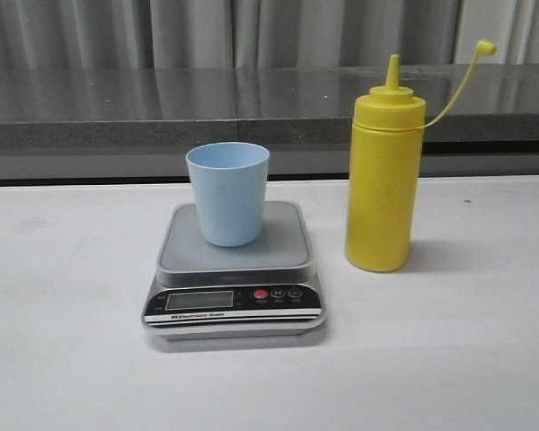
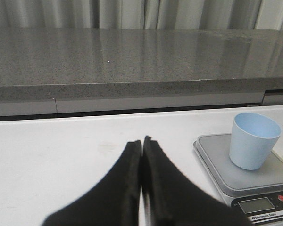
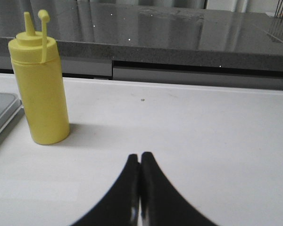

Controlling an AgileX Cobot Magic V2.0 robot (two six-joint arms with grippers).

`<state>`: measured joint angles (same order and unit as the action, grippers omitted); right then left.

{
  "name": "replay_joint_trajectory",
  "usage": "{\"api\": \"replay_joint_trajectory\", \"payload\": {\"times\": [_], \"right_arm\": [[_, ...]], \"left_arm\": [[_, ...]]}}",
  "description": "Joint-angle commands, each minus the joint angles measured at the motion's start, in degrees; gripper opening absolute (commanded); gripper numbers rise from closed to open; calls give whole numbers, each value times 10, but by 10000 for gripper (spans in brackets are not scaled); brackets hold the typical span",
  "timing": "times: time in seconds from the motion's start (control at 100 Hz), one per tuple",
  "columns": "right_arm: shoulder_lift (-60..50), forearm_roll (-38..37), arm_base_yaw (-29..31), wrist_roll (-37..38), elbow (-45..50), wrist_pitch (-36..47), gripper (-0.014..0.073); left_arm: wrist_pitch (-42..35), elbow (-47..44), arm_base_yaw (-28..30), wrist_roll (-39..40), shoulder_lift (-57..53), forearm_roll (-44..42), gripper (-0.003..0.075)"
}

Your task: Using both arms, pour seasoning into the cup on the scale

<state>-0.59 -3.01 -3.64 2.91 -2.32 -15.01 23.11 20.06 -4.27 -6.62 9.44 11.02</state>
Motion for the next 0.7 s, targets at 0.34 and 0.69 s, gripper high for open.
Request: {"api": "replay_joint_trajectory", "payload": {"times": [0.34, 0.69], "right_arm": [[-12, -2, 3, -5, 27, 132, -68], [-12, -2, 3, -5, 27, 130, -68]], "left_arm": [[-44, 16, 2, 4, 6, 5, -20], [-44, 16, 2, 4, 6, 5, -20]]}}
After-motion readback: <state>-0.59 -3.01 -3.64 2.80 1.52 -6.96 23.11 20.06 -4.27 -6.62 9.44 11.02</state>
